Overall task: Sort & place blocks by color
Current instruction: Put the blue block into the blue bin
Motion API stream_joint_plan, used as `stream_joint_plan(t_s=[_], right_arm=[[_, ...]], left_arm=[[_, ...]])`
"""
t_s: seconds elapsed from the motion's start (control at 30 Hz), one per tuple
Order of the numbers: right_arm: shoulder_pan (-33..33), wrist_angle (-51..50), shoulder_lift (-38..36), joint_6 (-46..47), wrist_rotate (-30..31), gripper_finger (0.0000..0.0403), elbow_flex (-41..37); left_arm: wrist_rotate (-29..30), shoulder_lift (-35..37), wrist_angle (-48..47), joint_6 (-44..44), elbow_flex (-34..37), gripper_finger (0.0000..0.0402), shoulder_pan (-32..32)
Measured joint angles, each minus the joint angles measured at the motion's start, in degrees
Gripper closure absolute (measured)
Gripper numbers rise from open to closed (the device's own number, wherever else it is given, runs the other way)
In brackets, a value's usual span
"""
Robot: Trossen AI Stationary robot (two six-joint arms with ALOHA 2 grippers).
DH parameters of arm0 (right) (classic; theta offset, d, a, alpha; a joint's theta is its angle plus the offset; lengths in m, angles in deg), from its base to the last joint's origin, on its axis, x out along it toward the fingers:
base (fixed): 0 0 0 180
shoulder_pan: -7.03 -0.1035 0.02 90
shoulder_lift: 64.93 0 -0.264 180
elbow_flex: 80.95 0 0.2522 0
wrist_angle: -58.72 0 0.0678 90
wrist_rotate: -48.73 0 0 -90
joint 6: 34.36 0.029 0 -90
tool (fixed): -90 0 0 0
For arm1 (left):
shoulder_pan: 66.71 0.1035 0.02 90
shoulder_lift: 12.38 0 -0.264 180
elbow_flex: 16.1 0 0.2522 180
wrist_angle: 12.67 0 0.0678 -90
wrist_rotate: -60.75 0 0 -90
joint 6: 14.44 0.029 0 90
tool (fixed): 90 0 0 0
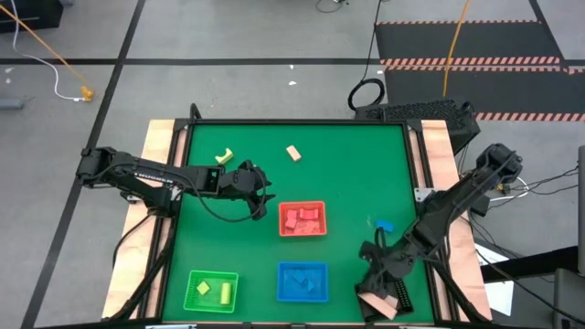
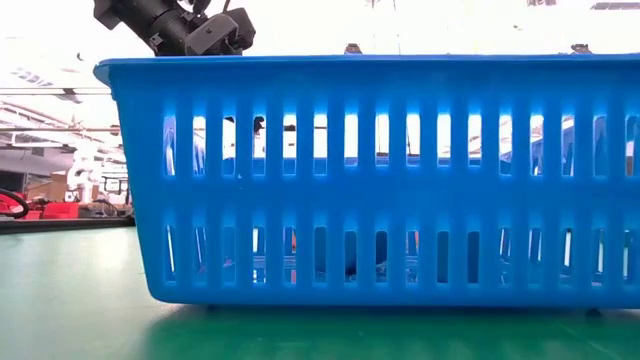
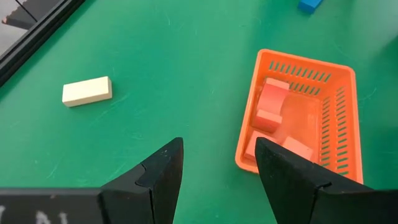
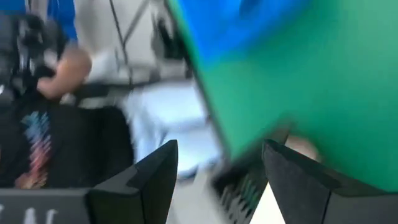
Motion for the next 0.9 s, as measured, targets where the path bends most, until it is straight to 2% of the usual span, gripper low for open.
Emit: stream_joint_plan(t_s=[0.13,0.27,0.47,0.57,0.8,0.9], right_arm=[[4.1,-1.2,-0.3,-10.5,10.4,0.0182,0.0],[9.5,-9.6,-0.3,-17.5,14.3,0.0183,0.0],[17.1,-34.5,-0.3,-15.9,13.9,0.0183,-0.1],[19.5,-42.3,-0.3,-15.5,10.8,0.0183,-0.1],[21.1,-43.1,-0.3,-22.5,3.5,0.0174,-2.8],[21.3,-43.3,-0.3,-23.5,3.2,0.0155,-4.8]], left_arm=[[0.0,0.0,0.0,0.0,0.0,0.0199,0.0],[0.0,0.0,-0.1,0.0,0.0,0.0199,0.0],[0.0,0.0,-0.1,0.5,0.0,0.0199,0.0],[0.0,0.0,-0.2,0.6,0.0,0.0199,0.0],[0.0,0.0,-0.2,0.6,0.0,0.0199,0.0],[0.0,0.0,-0.2,0.6,0.0,0.0199,0.0]])
